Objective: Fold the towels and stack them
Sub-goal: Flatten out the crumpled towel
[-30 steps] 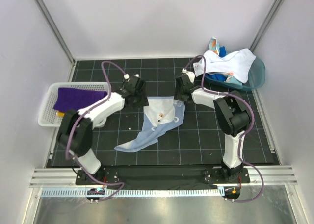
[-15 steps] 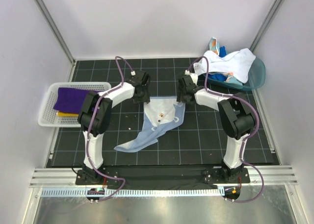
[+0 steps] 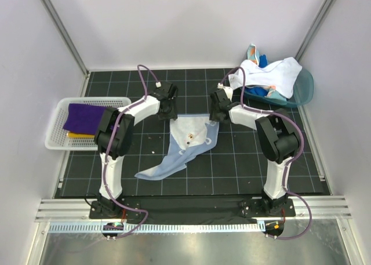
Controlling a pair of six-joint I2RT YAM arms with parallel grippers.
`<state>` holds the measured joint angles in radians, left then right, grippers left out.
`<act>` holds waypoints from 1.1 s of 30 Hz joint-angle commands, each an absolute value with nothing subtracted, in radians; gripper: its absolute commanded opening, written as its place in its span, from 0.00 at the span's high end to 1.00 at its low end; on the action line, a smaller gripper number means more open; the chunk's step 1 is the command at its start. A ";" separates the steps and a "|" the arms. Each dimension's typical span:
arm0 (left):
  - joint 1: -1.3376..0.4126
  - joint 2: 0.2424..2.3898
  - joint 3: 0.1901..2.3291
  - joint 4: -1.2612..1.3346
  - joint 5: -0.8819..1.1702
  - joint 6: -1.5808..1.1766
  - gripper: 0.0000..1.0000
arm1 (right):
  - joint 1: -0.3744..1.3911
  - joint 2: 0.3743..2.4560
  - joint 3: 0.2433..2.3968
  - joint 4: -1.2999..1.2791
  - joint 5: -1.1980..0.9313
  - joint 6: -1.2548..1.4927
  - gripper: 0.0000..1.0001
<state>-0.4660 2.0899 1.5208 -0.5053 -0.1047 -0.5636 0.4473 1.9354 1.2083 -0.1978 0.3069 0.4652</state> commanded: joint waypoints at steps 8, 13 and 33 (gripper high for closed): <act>-0.463 2.184 1.522 -0.505 -0.120 -0.574 0.76 | 0.443 2.003 1.258 -0.196 0.255 0.460 0.70; -0.466 2.183 1.535 -0.483 -0.107 -0.568 0.99 | 0.443 2.010 1.267 -0.189 0.235 0.446 0.90; -0.474 2.152 1.581 -0.528 -0.164 -0.543 0.31 | 0.443 2.023 1.370 -0.255 0.198 0.413 0.99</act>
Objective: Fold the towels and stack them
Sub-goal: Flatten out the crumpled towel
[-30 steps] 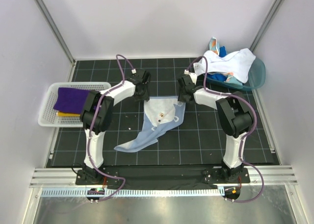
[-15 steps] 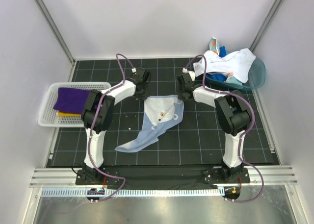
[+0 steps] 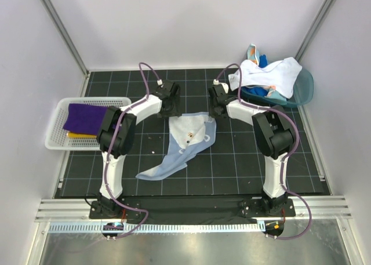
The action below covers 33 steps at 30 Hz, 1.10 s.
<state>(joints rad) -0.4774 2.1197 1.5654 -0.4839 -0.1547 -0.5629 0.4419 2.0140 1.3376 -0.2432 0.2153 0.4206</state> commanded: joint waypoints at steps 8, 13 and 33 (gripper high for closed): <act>-0.506 2.223 1.643 -0.644 -0.268 -0.538 0.42 | 0.443 2.054 1.396 -0.245 0.161 0.420 0.99; -0.508 2.258 1.629 -0.661 -0.291 -0.555 0.58 | 0.442 2.052 1.399 -0.248 0.156 0.422 0.99; -0.543 1.814 1.539 -0.680 -0.367 -0.508 1.00 | 0.460 1.608 1.263 -0.250 0.167 0.391 0.99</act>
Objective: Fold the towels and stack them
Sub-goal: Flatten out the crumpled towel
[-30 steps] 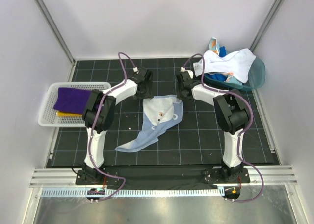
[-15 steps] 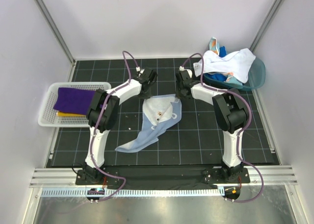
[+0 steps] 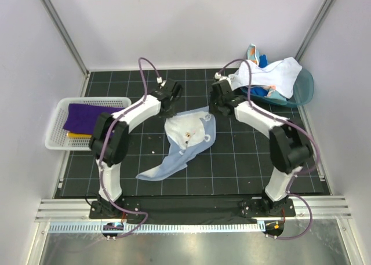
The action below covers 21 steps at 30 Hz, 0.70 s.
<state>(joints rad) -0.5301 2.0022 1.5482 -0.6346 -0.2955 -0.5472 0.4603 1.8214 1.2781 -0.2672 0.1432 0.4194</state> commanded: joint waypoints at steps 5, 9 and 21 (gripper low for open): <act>-0.620 1.616 1.500 -0.748 -0.414 -0.483 1.00 | 0.482 1.379 1.206 -0.244 0.118 0.373 0.99; -0.696 1.459 1.528 -0.823 -0.465 -0.468 1.00 | 0.506 1.200 1.192 -0.251 0.057 0.350 0.99; -0.939 1.195 1.727 -0.983 -0.483 -0.443 1.00 | 0.534 0.899 1.311 -0.331 -0.127 0.307 0.99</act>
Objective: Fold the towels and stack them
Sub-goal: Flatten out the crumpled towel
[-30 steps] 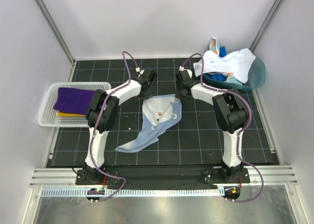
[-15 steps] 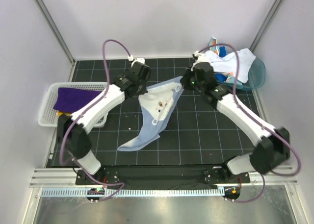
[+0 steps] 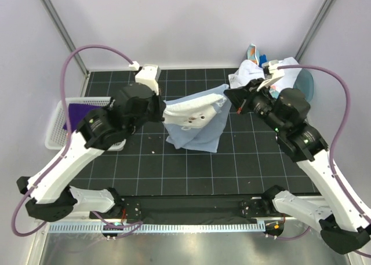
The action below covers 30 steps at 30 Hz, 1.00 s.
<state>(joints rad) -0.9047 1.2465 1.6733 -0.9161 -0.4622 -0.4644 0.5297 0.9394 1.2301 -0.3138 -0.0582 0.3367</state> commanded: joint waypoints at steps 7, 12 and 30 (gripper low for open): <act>-0.989 1.121 1.795 -1.005 -0.396 -0.443 1.00 | 0.535 0.835 1.408 -0.388 -0.190 0.314 0.99; -0.989 1.104 1.821 -0.989 -0.344 -0.454 1.00 | 0.534 0.816 1.442 -0.410 -0.218 0.333 0.99; -0.530 1.428 1.720 -0.732 -0.115 -0.453 1.00 | 0.458 1.271 1.315 -0.247 0.014 0.299 0.99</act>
